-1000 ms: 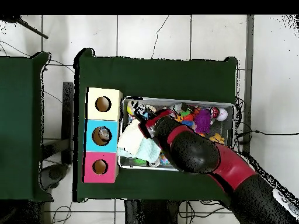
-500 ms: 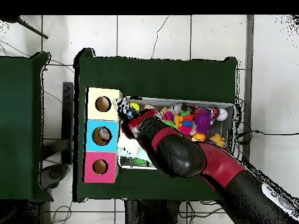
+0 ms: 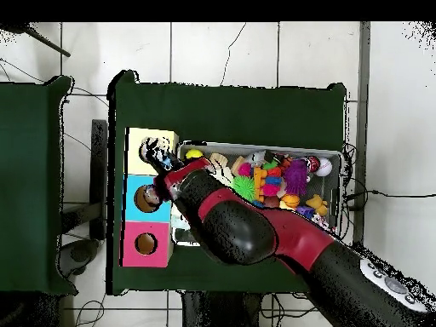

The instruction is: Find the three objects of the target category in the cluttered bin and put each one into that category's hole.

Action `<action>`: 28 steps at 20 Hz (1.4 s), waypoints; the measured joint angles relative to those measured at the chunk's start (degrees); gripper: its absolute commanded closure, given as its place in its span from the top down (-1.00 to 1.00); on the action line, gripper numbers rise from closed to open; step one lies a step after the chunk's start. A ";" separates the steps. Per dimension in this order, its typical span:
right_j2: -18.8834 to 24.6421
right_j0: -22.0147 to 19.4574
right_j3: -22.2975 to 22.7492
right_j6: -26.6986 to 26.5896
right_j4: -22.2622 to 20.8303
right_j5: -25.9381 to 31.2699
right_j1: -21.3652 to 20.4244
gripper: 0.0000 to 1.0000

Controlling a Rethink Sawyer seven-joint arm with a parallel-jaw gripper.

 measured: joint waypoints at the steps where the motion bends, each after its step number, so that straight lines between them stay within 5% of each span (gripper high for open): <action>1: -0.05 0.53 0.01 0.25 -0.22 -1.02 0.50 -1.00; 12: -4.57 6.18 -0.03 0.38 -6.09 -8.47 7.33 -1.00; 28: -12.06 7.23 -0.08 0.38 -14.03 -9.00 12.18 -1.00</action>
